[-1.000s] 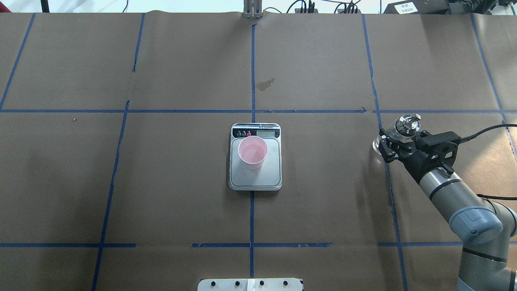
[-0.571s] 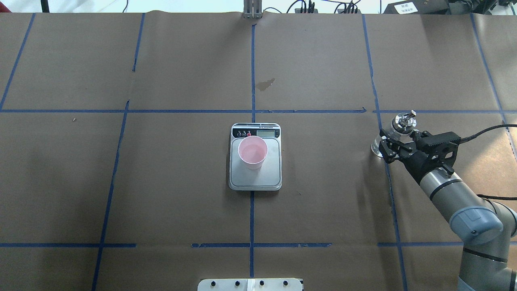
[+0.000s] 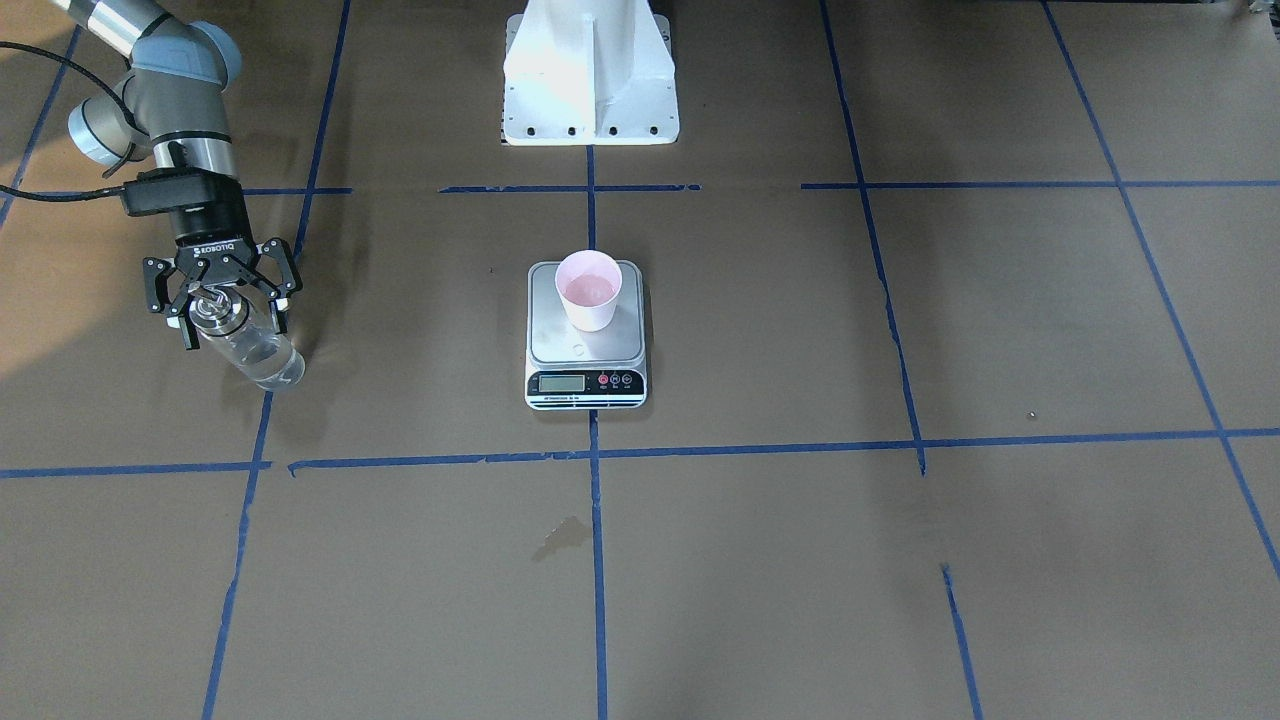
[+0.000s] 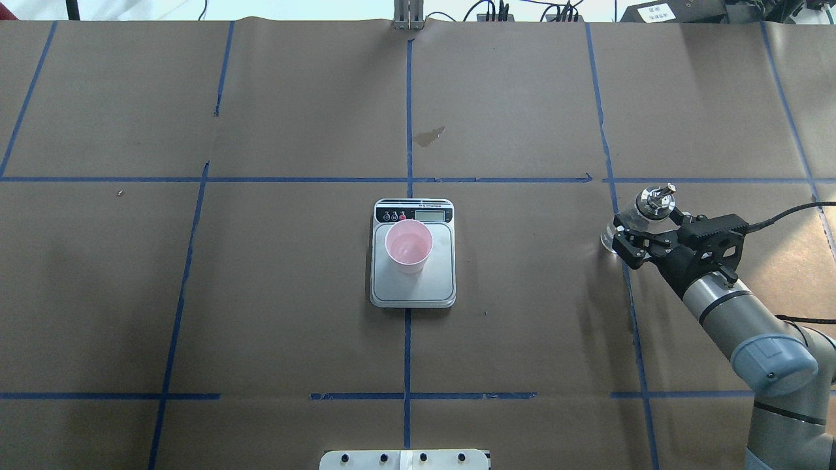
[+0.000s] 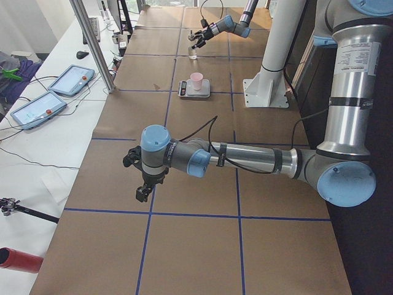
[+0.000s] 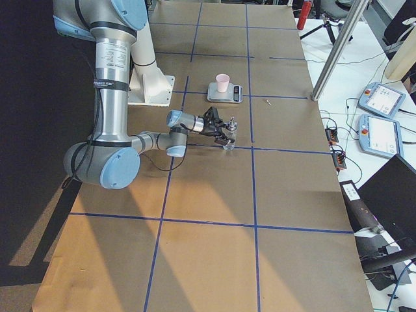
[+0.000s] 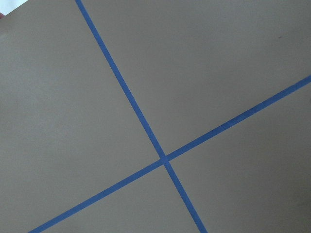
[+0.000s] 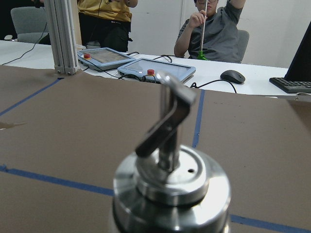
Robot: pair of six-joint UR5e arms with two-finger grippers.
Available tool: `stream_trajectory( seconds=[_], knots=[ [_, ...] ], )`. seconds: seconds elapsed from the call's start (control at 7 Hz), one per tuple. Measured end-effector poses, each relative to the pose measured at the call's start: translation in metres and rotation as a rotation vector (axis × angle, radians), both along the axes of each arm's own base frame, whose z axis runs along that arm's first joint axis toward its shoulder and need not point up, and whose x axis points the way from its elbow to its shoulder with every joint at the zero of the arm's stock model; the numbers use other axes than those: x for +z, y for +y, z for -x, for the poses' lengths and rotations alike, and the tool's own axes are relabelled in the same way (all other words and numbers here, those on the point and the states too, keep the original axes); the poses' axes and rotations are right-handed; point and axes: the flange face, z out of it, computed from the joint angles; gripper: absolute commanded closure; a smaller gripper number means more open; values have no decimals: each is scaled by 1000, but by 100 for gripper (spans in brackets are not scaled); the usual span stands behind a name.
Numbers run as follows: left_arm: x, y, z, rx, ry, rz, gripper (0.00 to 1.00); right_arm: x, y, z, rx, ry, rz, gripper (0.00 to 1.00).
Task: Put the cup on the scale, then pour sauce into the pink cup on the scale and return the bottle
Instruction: 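Lower the bottle onto the table with the right gripper, then open the right gripper and withdraw it from the bottle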
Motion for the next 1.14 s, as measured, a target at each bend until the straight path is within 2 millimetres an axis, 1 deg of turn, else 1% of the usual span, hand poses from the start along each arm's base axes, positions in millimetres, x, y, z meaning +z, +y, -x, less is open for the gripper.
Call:
stream_trajectory(
  seconds=[0.29,0.57,0.71,0.86,1.14],
  knots=[
    [1,0,0,0,-1,2,0,5,4,-1,-45,3,19,0],
    [2,0,0,-1,0,4,0,12,10,-7,-87,4,45,0],
    [2,0,0,-1,0,4,0,12,14,-11,-110,-14,64,0],
    [2,1,0,-2,0,5,0,12,21,-19,-143,-26,84,0],
    [-1,1,1,-2,1,-1,0,15,41,-49,-207,-35,135,0]
  ],
)
